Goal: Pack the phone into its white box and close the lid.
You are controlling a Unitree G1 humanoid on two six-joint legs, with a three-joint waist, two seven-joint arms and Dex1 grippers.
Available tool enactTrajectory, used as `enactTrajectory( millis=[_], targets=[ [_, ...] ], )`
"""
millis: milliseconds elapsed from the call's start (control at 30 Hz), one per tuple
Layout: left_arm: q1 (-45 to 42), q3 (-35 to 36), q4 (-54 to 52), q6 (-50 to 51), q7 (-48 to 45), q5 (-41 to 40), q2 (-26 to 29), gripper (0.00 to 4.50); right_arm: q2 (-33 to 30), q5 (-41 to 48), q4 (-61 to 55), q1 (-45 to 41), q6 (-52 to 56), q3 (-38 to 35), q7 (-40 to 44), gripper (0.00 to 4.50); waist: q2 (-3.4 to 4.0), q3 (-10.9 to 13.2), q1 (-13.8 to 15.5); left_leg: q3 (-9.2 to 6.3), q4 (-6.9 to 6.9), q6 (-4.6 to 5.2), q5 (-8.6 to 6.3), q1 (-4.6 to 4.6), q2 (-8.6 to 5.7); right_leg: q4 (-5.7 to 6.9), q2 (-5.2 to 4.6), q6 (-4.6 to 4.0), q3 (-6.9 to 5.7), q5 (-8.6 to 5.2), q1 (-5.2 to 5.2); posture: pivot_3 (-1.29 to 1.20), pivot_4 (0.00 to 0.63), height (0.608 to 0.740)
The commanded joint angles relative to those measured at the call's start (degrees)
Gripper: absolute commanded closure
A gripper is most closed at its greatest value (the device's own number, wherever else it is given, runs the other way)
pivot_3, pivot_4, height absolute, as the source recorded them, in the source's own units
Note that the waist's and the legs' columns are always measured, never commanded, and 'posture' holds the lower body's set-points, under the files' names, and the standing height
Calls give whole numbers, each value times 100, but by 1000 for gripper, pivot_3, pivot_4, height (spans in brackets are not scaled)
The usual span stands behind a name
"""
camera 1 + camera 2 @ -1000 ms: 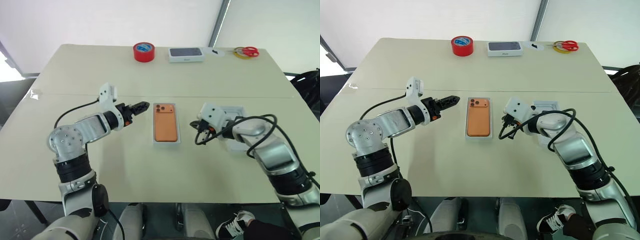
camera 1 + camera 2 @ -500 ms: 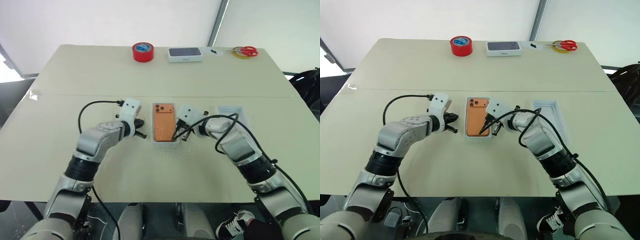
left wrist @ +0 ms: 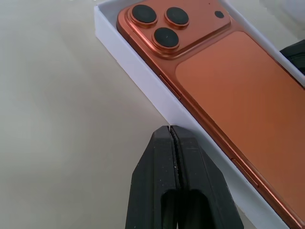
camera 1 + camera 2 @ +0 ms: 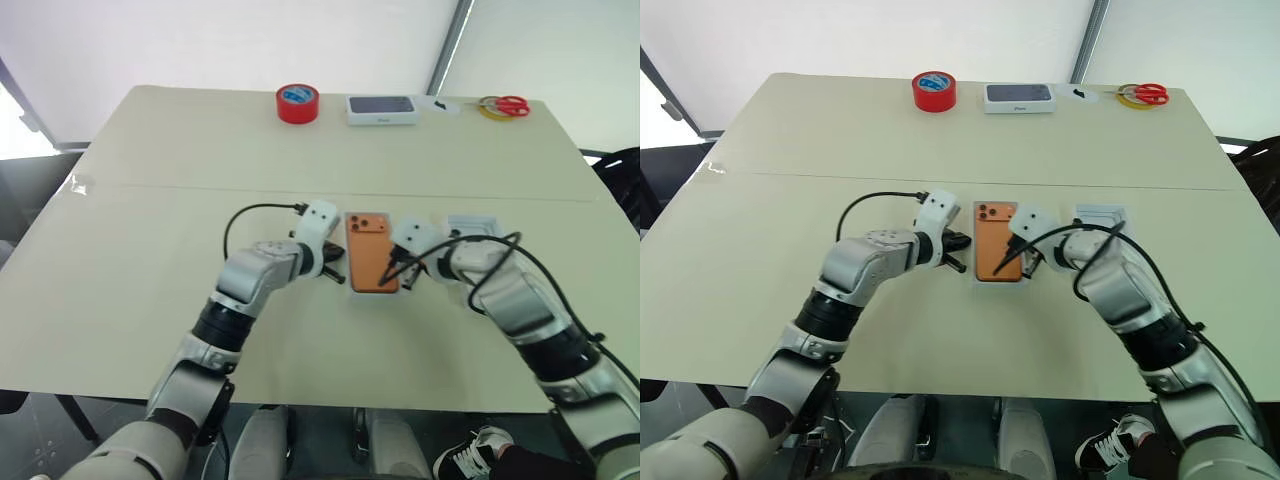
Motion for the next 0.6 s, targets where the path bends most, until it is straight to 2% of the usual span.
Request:
enactTrajectory(
  millis=[33, 300, 600],
  targets=[
    [-319, -621, 143, -97, -609, -173, -728, 4448, -262, 296, -842, 339, 122, -345, 254, 4500, 0, 0, 1, 0, 0, 1, -1, -2, 0, -3, 0, 0, 0, 0, 0, 0, 150, 736],
    [-332, -578, 258, 46, -807, -28, -1037, 4448, -601, 298, -942, 953, 196, -809, 189, 4500, 1, -1, -30, 3, 0, 8, -5, 9, 15, 3, 6, -12, -3, -11, -1, 0, 150, 736],
    [-285, -259, 46, 171, -768, 33, -715, 4448, -851, 363, -795, 1040, 8, -1146, 330, 4500, 2, 0, -26, 3, 3, 7, -4, 6, 14, 4, 5, -9, -2, -10, -3, 0, 150, 736]
  ],
)
